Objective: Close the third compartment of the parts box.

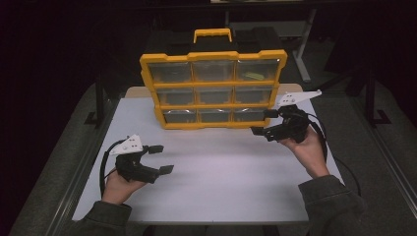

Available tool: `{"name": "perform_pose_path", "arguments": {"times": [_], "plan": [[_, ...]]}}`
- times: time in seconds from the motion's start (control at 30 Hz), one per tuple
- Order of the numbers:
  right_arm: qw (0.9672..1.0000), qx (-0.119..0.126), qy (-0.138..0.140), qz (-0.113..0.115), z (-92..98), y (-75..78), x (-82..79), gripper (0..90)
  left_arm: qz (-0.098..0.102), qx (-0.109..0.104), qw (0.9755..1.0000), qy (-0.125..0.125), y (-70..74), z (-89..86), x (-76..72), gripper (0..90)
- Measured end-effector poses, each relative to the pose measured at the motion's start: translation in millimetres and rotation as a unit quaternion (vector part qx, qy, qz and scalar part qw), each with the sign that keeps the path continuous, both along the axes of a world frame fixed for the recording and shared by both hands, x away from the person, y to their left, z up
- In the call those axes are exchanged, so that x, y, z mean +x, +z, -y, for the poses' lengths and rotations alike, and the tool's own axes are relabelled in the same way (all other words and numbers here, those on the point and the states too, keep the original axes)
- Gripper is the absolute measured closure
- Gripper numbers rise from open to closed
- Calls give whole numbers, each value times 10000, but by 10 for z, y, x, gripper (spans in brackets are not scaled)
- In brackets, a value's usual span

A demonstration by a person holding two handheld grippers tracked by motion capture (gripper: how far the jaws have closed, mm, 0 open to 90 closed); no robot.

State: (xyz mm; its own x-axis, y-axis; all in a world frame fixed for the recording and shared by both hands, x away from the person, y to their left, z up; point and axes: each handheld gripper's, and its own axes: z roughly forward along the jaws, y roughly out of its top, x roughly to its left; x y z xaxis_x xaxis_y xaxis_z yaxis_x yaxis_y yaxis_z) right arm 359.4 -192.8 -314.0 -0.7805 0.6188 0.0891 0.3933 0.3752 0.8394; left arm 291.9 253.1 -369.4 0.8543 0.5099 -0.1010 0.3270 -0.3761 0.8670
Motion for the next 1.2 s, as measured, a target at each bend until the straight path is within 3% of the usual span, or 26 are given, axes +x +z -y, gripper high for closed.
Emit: {"name": "perform_pose_path", "arguments": {"times": [0.37,0.63,0.73,1.2], "plan": [[10000,30,-18,39,8,-123,-79,136,-4,19,10000,17,-10,-6,9,183],[10000,-28,-69,-10,-7,-294,-135,135,-32,31,10000,69,-46,-11,22,182],[10000,-50,-84,13,-4,-338,-159,135,-46,-45,9999,95,-66,-17,25,179],[9999,0,-147,38,37,-517,-271,135,-106,104,9998,121,-163,1,28,179]]}}
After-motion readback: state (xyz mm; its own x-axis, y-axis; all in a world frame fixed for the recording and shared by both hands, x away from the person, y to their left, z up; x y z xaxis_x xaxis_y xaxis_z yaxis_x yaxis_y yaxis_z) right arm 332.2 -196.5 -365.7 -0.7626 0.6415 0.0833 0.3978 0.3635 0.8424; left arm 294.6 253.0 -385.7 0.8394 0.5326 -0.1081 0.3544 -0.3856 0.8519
